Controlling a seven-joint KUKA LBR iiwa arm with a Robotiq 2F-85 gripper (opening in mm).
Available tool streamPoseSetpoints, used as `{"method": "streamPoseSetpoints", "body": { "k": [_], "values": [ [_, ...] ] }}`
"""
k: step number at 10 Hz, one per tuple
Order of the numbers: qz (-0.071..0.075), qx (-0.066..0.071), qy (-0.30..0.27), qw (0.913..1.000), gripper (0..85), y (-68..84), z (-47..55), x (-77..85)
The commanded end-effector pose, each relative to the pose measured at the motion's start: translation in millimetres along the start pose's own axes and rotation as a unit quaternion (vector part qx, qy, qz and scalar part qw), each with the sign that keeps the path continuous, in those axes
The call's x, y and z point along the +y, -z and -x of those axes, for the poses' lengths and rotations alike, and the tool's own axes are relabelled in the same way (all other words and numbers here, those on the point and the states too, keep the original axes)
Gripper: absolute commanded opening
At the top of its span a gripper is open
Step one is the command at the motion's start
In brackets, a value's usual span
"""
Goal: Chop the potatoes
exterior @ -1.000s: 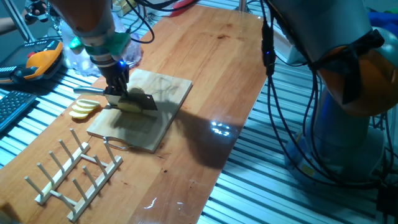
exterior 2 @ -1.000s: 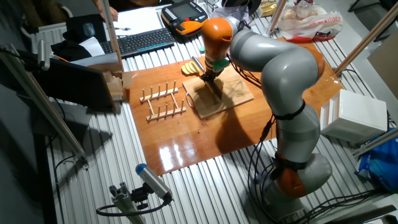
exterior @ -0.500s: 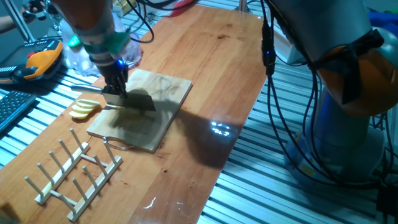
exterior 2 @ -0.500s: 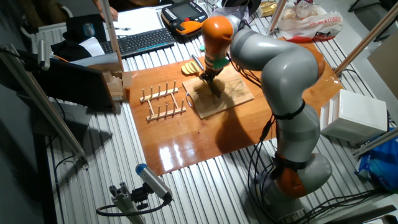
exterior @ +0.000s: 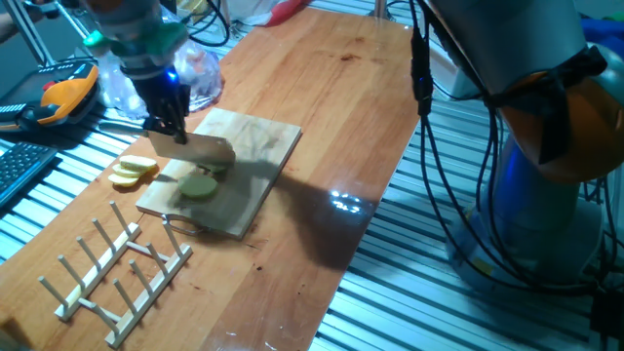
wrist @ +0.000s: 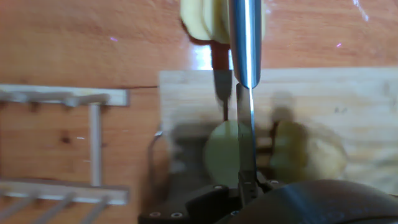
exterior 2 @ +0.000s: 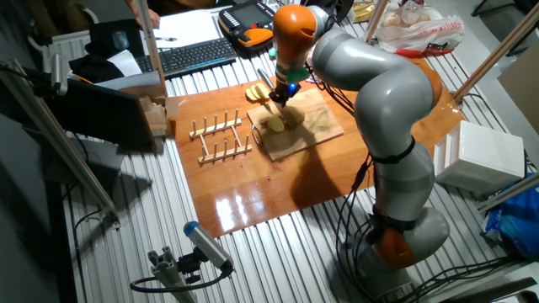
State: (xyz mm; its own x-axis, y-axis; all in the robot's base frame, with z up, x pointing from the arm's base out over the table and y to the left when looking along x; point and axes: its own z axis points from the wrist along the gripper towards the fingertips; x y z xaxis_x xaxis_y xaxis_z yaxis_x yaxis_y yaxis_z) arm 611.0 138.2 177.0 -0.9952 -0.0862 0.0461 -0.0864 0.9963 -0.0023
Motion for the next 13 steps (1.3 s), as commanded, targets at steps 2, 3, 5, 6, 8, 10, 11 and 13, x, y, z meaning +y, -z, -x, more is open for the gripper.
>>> {"method": "streamPoseSetpoints", "body": {
  "k": [2, 3, 5, 6, 8, 10, 11, 13],
  "values": [
    [-0.008, 0.003, -0.035, 0.9993, 0.0, 63.0, -7.8, 47.3],
    [-0.013, 0.008, -0.048, 0.9987, 0.0, 72.4, -13.1, 64.6],
    [0.022, 0.004, -0.054, 0.9983, 0.0, 70.9, -23.4, 69.7],
    [0.022, 0.001, -0.054, 0.9983, 0.0, 70.2, -25.6, 71.1],
    [0.021, -0.004, -0.048, 0.9986, 0.0, 69.4, -24.7, 70.1],
    [0.007, -0.009, -0.039, 0.9992, 0.0, 69.1, -24.2, 69.9],
    [-0.002, -0.016, -0.028, 0.9995, 0.0, 69.1, -24.2, 69.9],
    [0.016, -0.024, 0.013, 0.9995, 0.0, 69.1, -24.2, 69.9]
  ]
}}
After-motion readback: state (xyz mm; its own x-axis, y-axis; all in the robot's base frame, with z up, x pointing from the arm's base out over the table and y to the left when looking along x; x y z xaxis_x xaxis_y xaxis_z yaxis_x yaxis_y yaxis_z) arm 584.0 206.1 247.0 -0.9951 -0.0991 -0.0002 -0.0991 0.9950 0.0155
